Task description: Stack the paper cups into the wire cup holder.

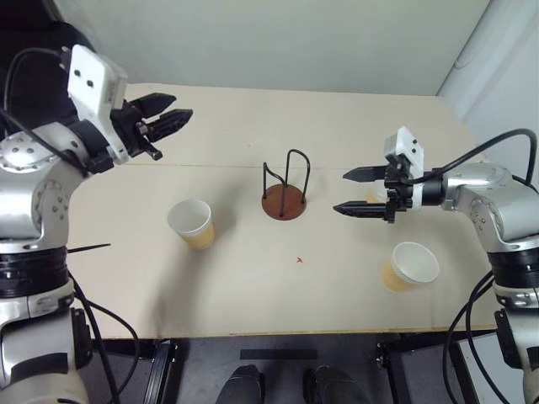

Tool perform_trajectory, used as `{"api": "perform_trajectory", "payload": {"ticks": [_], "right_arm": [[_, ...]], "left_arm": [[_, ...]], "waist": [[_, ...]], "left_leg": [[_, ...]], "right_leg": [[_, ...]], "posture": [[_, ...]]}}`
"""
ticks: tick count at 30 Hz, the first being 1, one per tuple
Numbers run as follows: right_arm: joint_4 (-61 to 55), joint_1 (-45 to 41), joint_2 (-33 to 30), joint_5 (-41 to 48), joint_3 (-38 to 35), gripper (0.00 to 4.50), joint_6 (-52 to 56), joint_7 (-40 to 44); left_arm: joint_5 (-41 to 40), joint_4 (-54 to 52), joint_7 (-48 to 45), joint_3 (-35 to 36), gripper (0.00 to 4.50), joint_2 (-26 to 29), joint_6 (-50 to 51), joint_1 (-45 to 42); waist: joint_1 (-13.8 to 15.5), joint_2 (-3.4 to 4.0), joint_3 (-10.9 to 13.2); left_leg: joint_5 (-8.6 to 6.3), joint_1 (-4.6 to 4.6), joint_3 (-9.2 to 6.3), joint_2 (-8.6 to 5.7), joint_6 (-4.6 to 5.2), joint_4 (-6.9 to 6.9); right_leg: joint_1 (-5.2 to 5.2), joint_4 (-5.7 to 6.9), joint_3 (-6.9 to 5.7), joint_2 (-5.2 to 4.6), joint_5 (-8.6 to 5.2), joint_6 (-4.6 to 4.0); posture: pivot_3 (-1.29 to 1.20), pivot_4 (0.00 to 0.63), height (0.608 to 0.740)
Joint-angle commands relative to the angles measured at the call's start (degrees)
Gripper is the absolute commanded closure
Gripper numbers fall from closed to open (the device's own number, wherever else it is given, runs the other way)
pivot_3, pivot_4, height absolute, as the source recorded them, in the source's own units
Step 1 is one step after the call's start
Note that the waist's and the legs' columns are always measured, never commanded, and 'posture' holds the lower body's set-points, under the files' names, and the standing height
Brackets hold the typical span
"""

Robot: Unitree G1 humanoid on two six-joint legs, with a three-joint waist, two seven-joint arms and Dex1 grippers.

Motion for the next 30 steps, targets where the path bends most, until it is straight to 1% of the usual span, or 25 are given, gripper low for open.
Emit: {"api": "perform_trajectory", "payload": {"ticks": [1, 6, 11, 18, 23, 30], "right_arm": [[-0.7, -2.0, -0.1, -0.2, -0.4, 0.0, -1.0, 0.4], [-1.2, -1.5, -0.8, -0.2, -0.8, 0.0, -1.1, 0.4], [-4.9, 0.1, -1.9, 0.4, -1.1, 0.0, -0.1, 0.5], [-6.9, 1.5, -2.6, 0.5, -2.4, 0.0, 1.3, -1.4], [-9.0, 2.8, -3.5, 1.4, -3.5, 0.0, 2.7, -2.4], [-10.9, 4.2, -4.7, 2.4, -4.7, 0.0, 4.0, -3.5]], "left_arm": [[0.0, 0.1, -0.1, 0.8, 2.63, -0.2, -1.2, -0.7], [1.1, 2.6, -1.0, -1.0, 2.63, -1.2, -2.6, -1.0], [2.0, 6.1, -2.4, -2.9, 2.63, -2.7, -3.9, -2.1], [3.8, 13.9, -4.1, -6.6, 2.63, -8.0, -6.6, -6.5], [5.5, 18.5, -8.5, -9.8, 2.63, -9.5, -8.8, -8.4], [8.5, 24.7, -19.3, -14.5, 2.63, -8.4, -12.3, -11.2]], "waist": [[0.0, 0.0, 0.0], [0.0, 0.0, 0.0], [0.1, 0.0, 0.0], [0.2, 0.0, 0.0], [0.2, 0.0, 0.0], [0.2, 0.0, 0.0]], "left_leg": [[0.0, 0.0, 0.0, 0.0, 0.0, 0.0], [0.0, 0.0, -0.01, 0.0, 0.0, 0.0], [0.0, 0.0, -0.01, 0.0, 0.0, 0.0], [0.0, 0.0, -0.01, 0.0, 0.0, 0.05], [0.0, 0.0, 0.0, 0.0, 0.0, 0.0], [0.0, 0.0, -0.01, 0.0, 0.0, 0.0]], "right_leg": [[0.0, 0.0, 0.0, 0.0, 0.0, 0.0], [0.0, 0.01, -0.01, 0.0, 0.0, 0.0], [0.0, 0.0, -0.01, 0.0, 0.0, 0.0], [0.03, 0.02, 0.0, -0.01, 0.01, -0.01], [0.01, 0.02, 0.0, 0.0, 0.01, -0.01], [0.01, 0.0, 0.01, 0.0, 0.01, -0.01]], "posture": [[0.0, 0.15, 0.74], [0.0, 0.15, 0.74], [0.0, 0.15, 0.74], [0.0, 0.15, 0.74], [0.0, 0.15, 0.74], [0.0, 0.15, 0.74]]}}
